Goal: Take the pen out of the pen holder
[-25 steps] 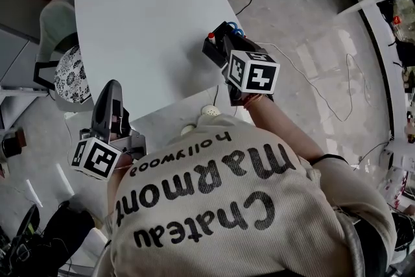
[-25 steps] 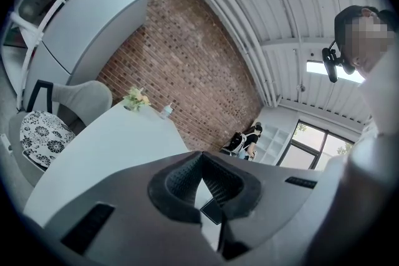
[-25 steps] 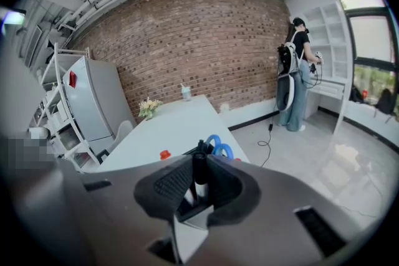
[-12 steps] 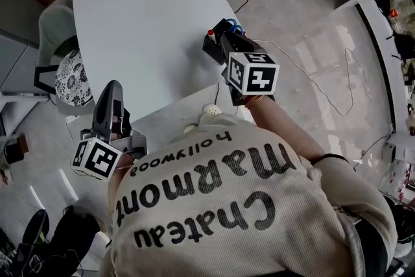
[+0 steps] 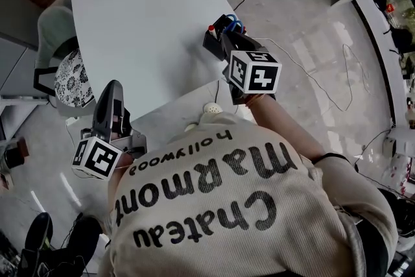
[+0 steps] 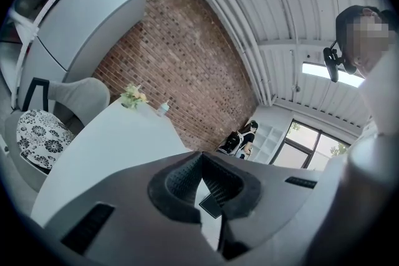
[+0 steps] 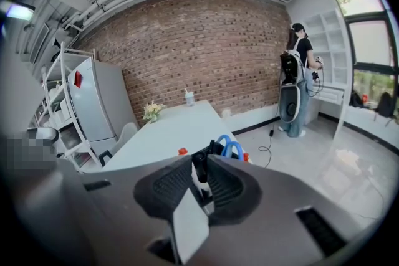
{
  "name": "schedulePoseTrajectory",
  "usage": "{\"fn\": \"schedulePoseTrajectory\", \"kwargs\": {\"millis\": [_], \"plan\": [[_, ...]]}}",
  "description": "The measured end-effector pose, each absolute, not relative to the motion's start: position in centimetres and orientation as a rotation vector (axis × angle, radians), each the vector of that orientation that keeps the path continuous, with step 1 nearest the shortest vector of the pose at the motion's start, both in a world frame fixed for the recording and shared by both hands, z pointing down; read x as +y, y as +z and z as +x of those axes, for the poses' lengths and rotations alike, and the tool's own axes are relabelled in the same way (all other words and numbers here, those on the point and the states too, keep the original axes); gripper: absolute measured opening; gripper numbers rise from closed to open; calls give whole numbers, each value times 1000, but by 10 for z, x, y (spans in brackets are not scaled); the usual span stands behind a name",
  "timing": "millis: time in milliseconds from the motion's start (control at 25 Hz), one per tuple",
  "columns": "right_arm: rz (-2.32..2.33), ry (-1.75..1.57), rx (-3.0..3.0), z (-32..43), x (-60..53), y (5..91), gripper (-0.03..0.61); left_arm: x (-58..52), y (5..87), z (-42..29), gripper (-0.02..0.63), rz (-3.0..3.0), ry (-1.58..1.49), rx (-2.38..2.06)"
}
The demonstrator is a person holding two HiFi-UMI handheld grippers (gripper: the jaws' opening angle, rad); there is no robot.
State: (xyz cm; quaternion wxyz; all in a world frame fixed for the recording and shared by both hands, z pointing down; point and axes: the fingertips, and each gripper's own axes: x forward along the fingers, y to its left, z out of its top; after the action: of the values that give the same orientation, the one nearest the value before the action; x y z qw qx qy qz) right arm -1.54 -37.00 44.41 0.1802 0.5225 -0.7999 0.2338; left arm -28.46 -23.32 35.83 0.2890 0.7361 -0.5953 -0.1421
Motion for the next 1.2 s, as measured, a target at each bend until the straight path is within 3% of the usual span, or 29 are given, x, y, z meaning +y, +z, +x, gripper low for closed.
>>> {"fn": "schedulePoseTrajectory", "kwargs": {"millis": [1200], "plan": [[1581, 643, -2256, -1, -338, 425, 77, -196, 358, -297, 2, 1988, -409, -1582]]}}
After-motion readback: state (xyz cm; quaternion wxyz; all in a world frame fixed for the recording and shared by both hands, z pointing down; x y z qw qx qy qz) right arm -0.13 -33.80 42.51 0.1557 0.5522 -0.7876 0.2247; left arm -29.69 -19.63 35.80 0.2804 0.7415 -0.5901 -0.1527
